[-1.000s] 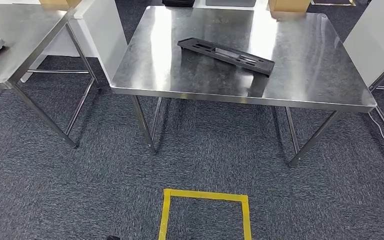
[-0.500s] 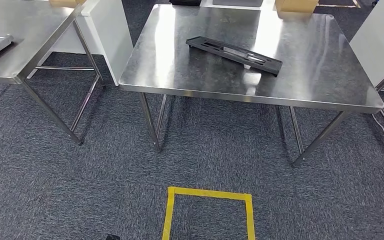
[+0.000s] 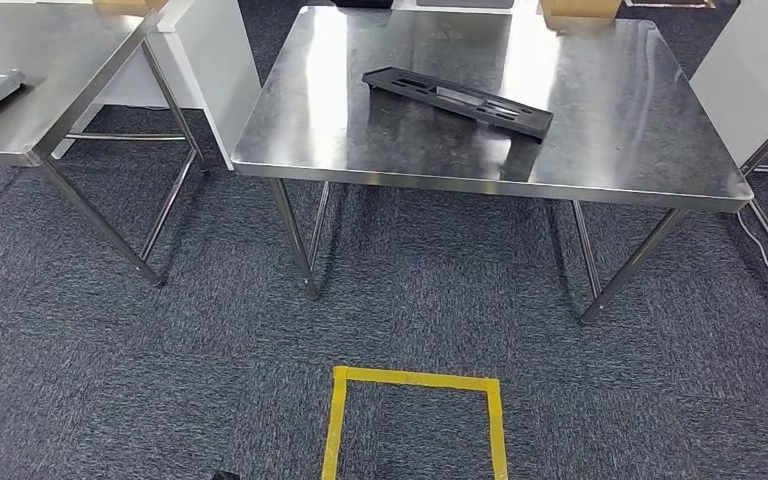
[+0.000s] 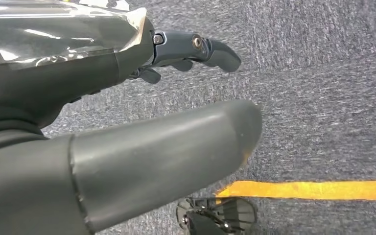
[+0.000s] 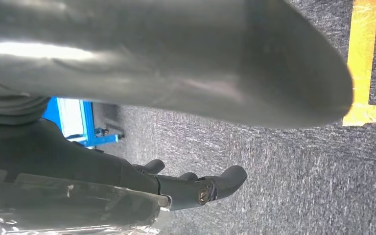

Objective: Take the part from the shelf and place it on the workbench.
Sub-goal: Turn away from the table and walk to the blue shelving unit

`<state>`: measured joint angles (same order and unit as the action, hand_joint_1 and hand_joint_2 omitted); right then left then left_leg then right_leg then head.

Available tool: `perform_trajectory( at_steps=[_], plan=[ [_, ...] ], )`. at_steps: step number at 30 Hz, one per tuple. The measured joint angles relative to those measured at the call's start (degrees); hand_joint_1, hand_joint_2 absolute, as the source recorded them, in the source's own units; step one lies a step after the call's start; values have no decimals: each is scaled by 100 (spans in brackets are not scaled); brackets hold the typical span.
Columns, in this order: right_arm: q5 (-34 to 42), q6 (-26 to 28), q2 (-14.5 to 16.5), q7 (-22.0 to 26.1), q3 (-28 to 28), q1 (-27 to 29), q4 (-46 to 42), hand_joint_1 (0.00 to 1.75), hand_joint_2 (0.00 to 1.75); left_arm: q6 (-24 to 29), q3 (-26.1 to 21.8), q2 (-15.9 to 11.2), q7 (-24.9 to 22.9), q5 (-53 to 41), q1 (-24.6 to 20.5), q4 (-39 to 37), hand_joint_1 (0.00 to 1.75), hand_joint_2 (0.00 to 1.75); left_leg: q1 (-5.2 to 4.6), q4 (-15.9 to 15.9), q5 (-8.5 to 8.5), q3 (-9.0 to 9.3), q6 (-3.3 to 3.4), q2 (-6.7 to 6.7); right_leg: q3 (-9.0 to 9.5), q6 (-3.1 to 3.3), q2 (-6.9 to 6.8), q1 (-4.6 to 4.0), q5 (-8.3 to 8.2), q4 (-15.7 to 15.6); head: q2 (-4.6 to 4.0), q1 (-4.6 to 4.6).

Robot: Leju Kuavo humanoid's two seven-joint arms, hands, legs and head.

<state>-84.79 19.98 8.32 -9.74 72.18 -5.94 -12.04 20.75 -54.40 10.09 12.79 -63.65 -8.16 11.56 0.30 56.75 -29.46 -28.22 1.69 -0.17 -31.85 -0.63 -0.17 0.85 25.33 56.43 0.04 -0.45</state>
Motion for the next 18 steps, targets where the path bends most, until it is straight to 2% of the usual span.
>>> perform_trajectory(
  at_steps=[2, 3, 4, 5, 6, 8, 9, 10, 11, 13, 14, 15, 16, 17, 18],
  plan=[
    [7, 0, 5, 0, -1, -4, 0, 0, 0, -2, -1, 0, -1, -3, -2, 0, 0, 0, -37, -59, 37, -7, 54, -1, -13, -78, -5, -7, -51, -24, 0, 3],
    [9, 1, 9, 0, 0, -5, 0, 0, 0, -3, -3, 1, -1, -4, -2, 0, 0, 0, -25, -98, 89, -15, 92, 5, -26, -116, -6, -13, -66, -25, 0, 3],
    [11, 2, 9, 0, 0, -4, 0, 0, 0, -3, -4, 4, -2, -4, -3, 0, 0, 0, -17, -149, 154, -28, 140, 15, -71, -132, -4, -19, -19, 22, 0, 6],
    [12, 4, 9, 0, 1, -1, 0, 0, 0, -3, -7, 8, -3, -4, -8, 0, 0, 0, -6, -199, 226, -56, 188, 26, -153, -121, 0, -26, 105, 173, 0, 13],
    [13, 7, 5, -1, 1, 0, 0, 0, 0, -7, -8, 11, -3, -4, -13, 0, 0, 0, 4, -238, 292, -96, 220, 37, -278, -87, 4, -28, 306, 453, 0, 25],
    [14, 9, 2, 1, 2, 2, 0, 0, 0, -15, -12, 19, -3, -5, -18, 0, 0, 0, -16, -239, 379, -218, 243, 47, -565, -37, 9, -13, 758, 1239, 0, 47],
    [14, 9, 1, 1, 2, 3, 0, 0, 0, -20, -14, 22, -2, -6, -17, 0, 0, 0, -21, -234, 418, -277, 236, 51, -639, -56, 9, -9, 885, 1542, 0, 51],
    [14, 10, -1, 2, 2, 4, 0, 0, 0, -22, -15, 26, -2, -7, -17, 0, 0, 0, -23, -226, 455, -333, 228, 55, -611, -98, 9, -5, 916, 1656, 0, 52],
    [14, 10, -3, 2, 2, 5, 0, 0, 0, -26, -15, 30, -2, -7, -16, 0, 0, 0, -22, -216, 487, -384, 215, 56, -462, -155, 8, -1, 856, 1531, 0, 55],
    [14, 11, -10, 2, 2, -5, 0, 0, 0, -32, -16, 37, -2, -7, -17, 0, 0, 0, -24, -167, 534, -471, 177, 54, 143, -247, 8, 22, 637, 671, 0, 62],
    [14, 11, -12, 3, 2, -15, 0, 0, 0, -33, -17, 39, -2, -9, -18, 0, 0, 0, -33, -127, 551, -514, 151, 52, 421, -246, 22, 20, 562, 258, 0, 62],
    [14, 12, -11, 3, 1, -21, 0, 0, 0, -33, -17, 39, -2, -10, -20, 0, 0, 0, -46, -81, 566, -546, 124, 52, 580, -225, 36, 14, 526, -37, 0, 63],
    [14, 13, -10, 4, 1, -26, 0, 0, 0, -33, -17, 40, -2, -12, -22, 0, 0, 0, -59, -44, 582, -572, 98, 47, 626, -182, 52, -1, 532, -147, 0, 62],
    [14, 15, -9, 4, 0, -25, 0, 0, 0, -33, -17, 40, -2, -14, -22, 0, 0, 0, -66, -22, 602, -592, 67, 42, 592, -139, 65, -19, 523, -139, 0, 52],
    [16, 16, -5, 4, 0, -25, 1, 0, 0, -33, -18, 38, -2, -14, -21, 0, 0, 0, -61, -4, 612, -612, 34, 35, 543, -92, 60, 6, 508, -135, 0, 46]
  ],
)
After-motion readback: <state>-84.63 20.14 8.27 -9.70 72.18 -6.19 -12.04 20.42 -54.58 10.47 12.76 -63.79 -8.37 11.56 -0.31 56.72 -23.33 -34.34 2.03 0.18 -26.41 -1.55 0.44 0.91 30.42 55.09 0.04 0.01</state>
